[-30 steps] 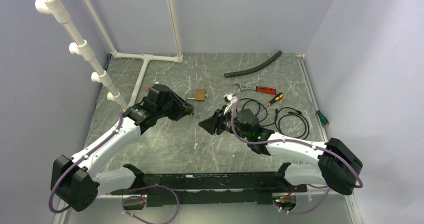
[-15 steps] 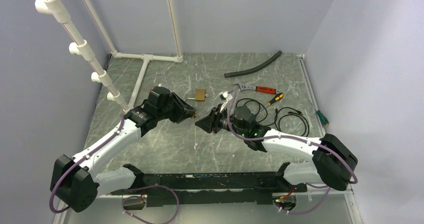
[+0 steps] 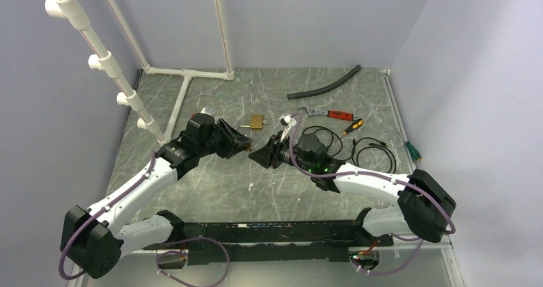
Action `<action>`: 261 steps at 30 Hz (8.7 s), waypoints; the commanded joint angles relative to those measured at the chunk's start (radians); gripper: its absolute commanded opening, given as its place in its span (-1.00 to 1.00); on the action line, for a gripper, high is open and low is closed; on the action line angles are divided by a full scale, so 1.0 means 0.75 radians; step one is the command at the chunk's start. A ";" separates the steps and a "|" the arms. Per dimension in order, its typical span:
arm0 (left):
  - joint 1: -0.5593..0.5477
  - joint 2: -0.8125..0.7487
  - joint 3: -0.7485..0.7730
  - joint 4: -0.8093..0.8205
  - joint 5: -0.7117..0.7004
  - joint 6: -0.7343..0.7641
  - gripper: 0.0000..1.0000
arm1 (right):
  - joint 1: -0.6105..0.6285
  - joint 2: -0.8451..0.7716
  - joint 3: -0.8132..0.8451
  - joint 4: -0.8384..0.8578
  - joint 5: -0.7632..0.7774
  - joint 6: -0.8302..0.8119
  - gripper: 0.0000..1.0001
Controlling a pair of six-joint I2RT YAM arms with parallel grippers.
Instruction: Unlock with the key
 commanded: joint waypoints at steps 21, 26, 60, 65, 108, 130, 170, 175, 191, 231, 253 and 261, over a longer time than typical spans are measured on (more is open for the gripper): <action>-0.018 -0.044 -0.033 0.141 0.039 0.006 -1.00 | -0.005 0.050 0.077 0.072 -0.047 0.013 -0.58; -0.020 -0.044 -0.037 0.146 0.040 0.006 -1.00 | -0.005 0.054 0.076 0.073 -0.041 0.017 -0.91; -0.060 -0.103 -0.101 0.391 0.119 0.064 -1.00 | -0.028 0.104 0.150 -0.041 0.160 0.220 -1.00; -0.065 -0.156 -0.147 0.506 0.132 0.088 -1.00 | -0.090 0.123 0.123 0.087 0.038 0.323 -1.00; -0.127 -0.319 -0.262 0.944 0.216 0.251 -1.00 | -0.253 0.243 0.272 0.499 -0.350 0.602 -1.00; -0.127 -0.496 -0.276 0.826 0.179 0.442 -1.00 | -0.269 0.081 0.187 0.395 -0.578 0.413 -1.00; -0.130 -0.508 -0.134 0.507 0.089 0.488 -1.00 | -0.272 -0.150 0.090 -0.012 -0.582 0.122 0.10; -0.129 -0.412 -0.085 0.346 -0.088 0.399 -1.00 | -0.268 -0.278 0.019 -0.099 -0.460 0.030 0.17; -0.131 -0.183 -0.060 0.333 -0.091 0.052 -1.00 | 0.065 -0.291 0.059 -0.186 0.271 -0.213 0.15; -0.134 -0.242 -0.097 0.296 -0.096 -0.011 -1.00 | 0.091 -0.051 0.182 -0.096 0.434 -0.162 -1.00; -0.134 -0.717 -0.387 0.532 -0.207 0.611 0.99 | 0.091 -0.203 0.054 -0.092 0.233 -0.225 -1.00; -0.132 -0.780 -0.357 0.482 0.096 0.907 0.99 | 0.061 -0.311 -0.033 0.013 -0.106 -0.270 -1.00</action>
